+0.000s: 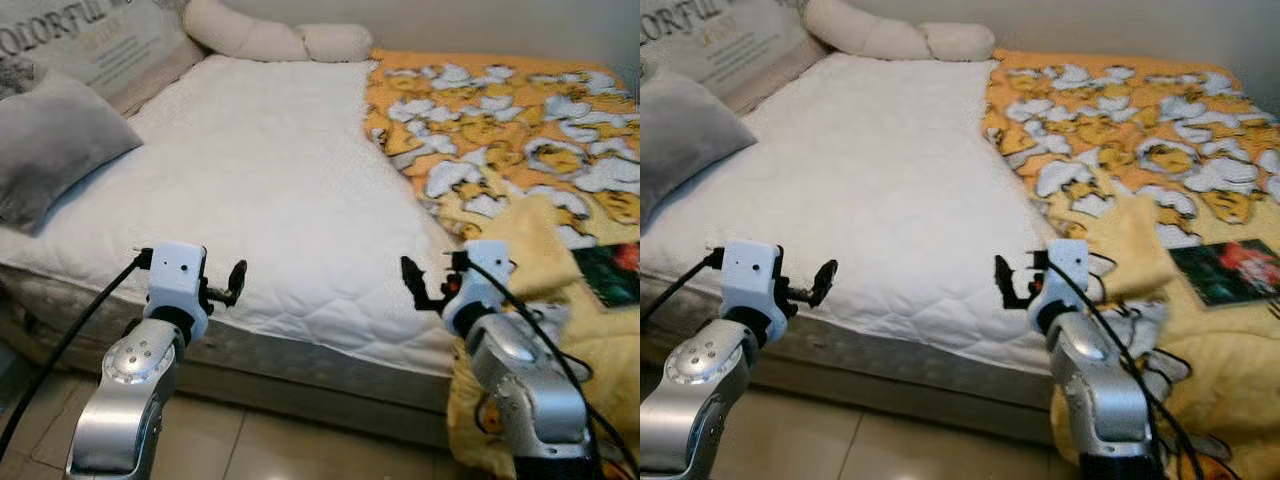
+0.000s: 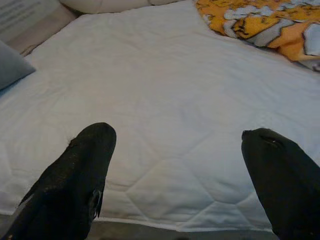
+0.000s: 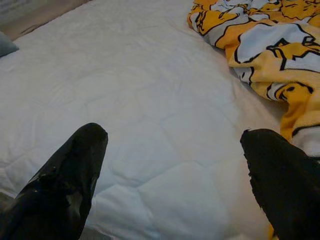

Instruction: Clean up the room

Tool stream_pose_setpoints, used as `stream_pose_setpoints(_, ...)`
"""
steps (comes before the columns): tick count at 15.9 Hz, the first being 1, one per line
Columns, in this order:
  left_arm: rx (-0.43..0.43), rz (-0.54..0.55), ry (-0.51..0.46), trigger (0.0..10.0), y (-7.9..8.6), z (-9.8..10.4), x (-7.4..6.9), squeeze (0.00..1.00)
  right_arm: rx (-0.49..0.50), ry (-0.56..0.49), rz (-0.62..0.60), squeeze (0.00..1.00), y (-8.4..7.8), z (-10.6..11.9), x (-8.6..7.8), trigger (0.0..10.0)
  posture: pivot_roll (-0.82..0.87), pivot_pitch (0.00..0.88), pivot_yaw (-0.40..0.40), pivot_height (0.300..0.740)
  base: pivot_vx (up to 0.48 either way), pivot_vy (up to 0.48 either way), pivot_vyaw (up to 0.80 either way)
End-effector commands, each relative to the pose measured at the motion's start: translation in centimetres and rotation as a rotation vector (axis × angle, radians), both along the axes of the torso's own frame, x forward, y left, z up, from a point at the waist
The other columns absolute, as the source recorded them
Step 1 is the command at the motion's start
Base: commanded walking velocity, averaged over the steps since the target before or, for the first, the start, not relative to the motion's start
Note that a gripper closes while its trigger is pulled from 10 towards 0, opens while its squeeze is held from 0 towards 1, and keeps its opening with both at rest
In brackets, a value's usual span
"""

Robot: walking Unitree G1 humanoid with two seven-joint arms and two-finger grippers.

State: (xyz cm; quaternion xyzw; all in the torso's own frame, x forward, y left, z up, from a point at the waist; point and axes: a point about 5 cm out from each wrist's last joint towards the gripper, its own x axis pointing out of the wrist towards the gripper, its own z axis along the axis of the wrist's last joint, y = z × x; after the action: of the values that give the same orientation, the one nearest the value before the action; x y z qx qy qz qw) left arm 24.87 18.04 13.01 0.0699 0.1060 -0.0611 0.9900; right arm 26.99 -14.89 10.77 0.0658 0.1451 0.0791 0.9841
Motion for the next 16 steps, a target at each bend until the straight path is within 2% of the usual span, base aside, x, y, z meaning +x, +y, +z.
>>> stream_pose_setpoints(1,0.008,-0.002,-0.017,10.0,0.2,0.3,0.1,1.0,-0.007,-0.001,0.002,0.0,0.1,0.2,0.1,10.0,-0.07,0.0,0.0,0.74,0.285,0.0,-0.63)
stream_pose_setpoints(3,0.008,-0.005,-0.017,10.0,0.2,0.2,0.1,1.0,-0.009,0.001,0.004,0.0,0.1,0.2,0.1,10.0,-0.07,0.0,-0.001,0.74,0.302,0.0,-0.62)
stream_pose_setpoints(9,0.015,-0.023,-0.013,10.0,0.2,0.0,0.0,1.0,-0.022,0.006,0.017,0.0,0.4,0.2,0.0,10.0,-0.08,0.0,-0.008,0.74,0.304,0.0,0.0)
stream_pose_setpoints(14,0.022,-0.05,-0.004,10.0,-0.2,-0.1,-0.2,1.0,-0.071,0.093,0.033,0.0,0.2,-1.1,-0.6,10.0,-0.08,0.0,-0.011,0.74,0.286,0.0,0.0)
stream_pose_setpoints(15,0.022,-0.086,0.002,10.0,-0.5,-0.1,-0.4,0.78,-0.085,0.112,0.035,0.0,0.2,-1.3,-0.8,10.0,-0.08,0.0,-0.012,0.74,0.0,0.0,0.0)
stream_pose_setpoints(16,0.031,-0.111,0.0,10.0,-0.7,0.0,-0.5,0.69,-0.096,0.126,0.035,0.0,0.2,-1.5,-0.9,10.0,-0.08,0.0,-0.012,0.74,0.0,0.0,0.0)
